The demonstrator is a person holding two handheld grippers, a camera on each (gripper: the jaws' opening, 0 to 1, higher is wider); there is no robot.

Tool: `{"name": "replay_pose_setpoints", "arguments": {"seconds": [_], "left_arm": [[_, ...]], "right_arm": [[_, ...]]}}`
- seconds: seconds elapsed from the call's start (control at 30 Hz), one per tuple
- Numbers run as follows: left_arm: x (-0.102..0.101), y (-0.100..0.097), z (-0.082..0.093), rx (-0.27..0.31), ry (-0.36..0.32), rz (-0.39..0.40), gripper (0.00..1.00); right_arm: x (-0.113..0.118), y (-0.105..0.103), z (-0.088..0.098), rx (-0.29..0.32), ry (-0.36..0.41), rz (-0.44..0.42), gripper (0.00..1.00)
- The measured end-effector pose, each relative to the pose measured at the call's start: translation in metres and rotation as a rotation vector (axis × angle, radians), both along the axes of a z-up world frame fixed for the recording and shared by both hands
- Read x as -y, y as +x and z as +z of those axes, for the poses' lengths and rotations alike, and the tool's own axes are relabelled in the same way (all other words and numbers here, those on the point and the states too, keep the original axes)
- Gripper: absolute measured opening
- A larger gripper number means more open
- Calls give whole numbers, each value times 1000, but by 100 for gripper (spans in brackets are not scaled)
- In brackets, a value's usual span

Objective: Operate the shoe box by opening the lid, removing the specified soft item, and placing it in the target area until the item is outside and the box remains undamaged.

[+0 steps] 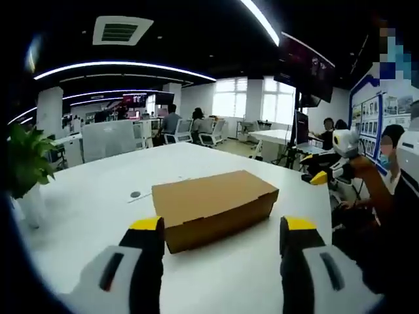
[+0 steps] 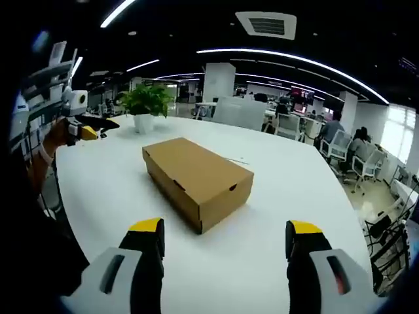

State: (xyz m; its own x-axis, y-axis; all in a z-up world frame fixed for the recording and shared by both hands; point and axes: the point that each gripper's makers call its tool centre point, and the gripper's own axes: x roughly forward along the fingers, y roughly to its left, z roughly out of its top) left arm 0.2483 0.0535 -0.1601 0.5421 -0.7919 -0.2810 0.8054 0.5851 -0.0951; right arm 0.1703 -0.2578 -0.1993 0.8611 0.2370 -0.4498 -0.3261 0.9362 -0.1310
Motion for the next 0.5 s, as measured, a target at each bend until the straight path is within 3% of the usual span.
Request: {"name": "replay_pose_setpoints", "arguments": {"seconds": [0.17,0.5], "left_arm": [[-7,7,7,-48,-89,17,78],[-13,12,1,-80,-75,42,76]], "right_arm": [[3,4,0,-6,17,-21,77],[1,7,1,-6,32,-19,76]]}}
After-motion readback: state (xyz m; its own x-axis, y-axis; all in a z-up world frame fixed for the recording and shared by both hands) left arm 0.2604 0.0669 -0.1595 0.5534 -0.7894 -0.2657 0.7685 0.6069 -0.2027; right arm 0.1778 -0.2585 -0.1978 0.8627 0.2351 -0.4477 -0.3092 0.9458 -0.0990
